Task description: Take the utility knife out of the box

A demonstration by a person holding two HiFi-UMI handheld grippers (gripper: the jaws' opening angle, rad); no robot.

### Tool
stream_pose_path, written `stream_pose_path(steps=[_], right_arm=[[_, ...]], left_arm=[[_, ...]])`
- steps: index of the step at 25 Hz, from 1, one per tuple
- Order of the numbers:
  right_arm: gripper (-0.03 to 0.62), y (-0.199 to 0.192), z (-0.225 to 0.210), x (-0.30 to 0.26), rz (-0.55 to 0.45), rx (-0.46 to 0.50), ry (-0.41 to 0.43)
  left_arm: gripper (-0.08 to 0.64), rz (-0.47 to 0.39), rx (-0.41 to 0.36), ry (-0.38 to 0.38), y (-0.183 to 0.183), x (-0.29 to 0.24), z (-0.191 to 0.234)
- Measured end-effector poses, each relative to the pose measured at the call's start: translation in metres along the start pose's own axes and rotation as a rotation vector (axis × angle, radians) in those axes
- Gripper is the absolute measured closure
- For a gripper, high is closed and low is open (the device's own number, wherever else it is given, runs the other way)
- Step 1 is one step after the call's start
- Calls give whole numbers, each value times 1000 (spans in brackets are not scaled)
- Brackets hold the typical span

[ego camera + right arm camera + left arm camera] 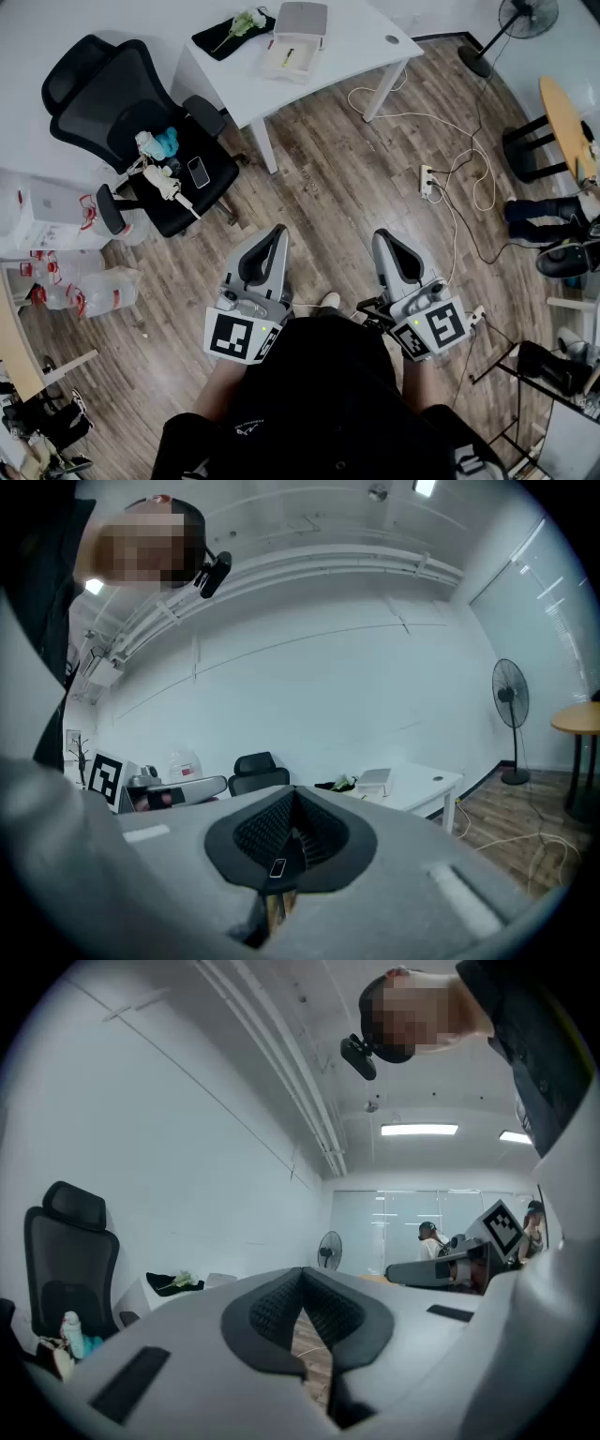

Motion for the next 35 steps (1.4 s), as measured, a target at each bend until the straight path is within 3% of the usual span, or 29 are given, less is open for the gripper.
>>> stream_pose_path(steps=[4,11,18,26,35], right_arm=[[589,-10,-22,44,24,4,8],[589,-18,-29,97,31,31,50],[589,-11,-41,139,-24,7,29],[589,-6,-50,141,-8,28,29],[589,9,-58,80,-7,31,0]], left_arm=[[555,8,-45,30,-11,2,-56],[555,29,-36,61,-29,22,-112],[555,-17,-102,12,-21,19,-147],[555,-25,-139,10,-12,15,-144],[555,-39,-76,19,-1,-21,-87]])
Point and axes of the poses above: the fingertips, and each gripper's own axes: x backward along the fingers, z to its left, y out of its top, the point moved 10 cm from there along x, backward along the fingers, and after that the axes turned 4 degrees about -y, right-handed, at the moved point
